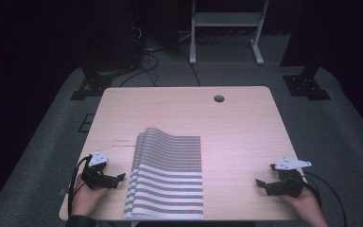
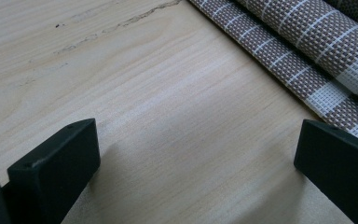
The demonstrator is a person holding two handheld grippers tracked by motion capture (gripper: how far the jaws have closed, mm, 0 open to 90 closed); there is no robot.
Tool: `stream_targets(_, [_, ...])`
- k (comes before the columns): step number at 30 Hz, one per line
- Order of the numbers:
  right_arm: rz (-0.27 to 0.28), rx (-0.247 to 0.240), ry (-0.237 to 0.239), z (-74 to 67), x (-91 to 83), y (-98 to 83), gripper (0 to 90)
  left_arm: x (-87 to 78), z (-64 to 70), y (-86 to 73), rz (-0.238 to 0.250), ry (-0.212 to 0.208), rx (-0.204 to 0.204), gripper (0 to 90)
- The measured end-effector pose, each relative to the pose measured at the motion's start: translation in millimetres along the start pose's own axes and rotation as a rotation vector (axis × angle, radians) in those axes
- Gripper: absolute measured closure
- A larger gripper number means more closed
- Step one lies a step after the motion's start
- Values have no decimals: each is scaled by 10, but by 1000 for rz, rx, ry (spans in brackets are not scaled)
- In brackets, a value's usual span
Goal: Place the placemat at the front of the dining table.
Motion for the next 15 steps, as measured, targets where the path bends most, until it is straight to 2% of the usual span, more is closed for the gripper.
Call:
stream_targets(4, [0, 0, 0, 0, 0, 0, 96, 10, -31, 5, -2, 20, -25, 0])
stream_targets(11, [0, 0, 0, 0, 0, 0, 96, -30, -101, -14, -7, 22, -56, 0])
stream_targets(15, [0, 1, 0, 0, 0, 0, 96, -103, -105, -1, 16, 8, -69, 28])
Point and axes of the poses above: each handheld gripper's, and its own axes: x roughly forward along the jaws, y roughly out of its top, z roughly to its right, the point moved 8 cm from there along x, roughly forward along the jaws, and after that the axes turned 13 degrees about y, right-handed, at the moved point
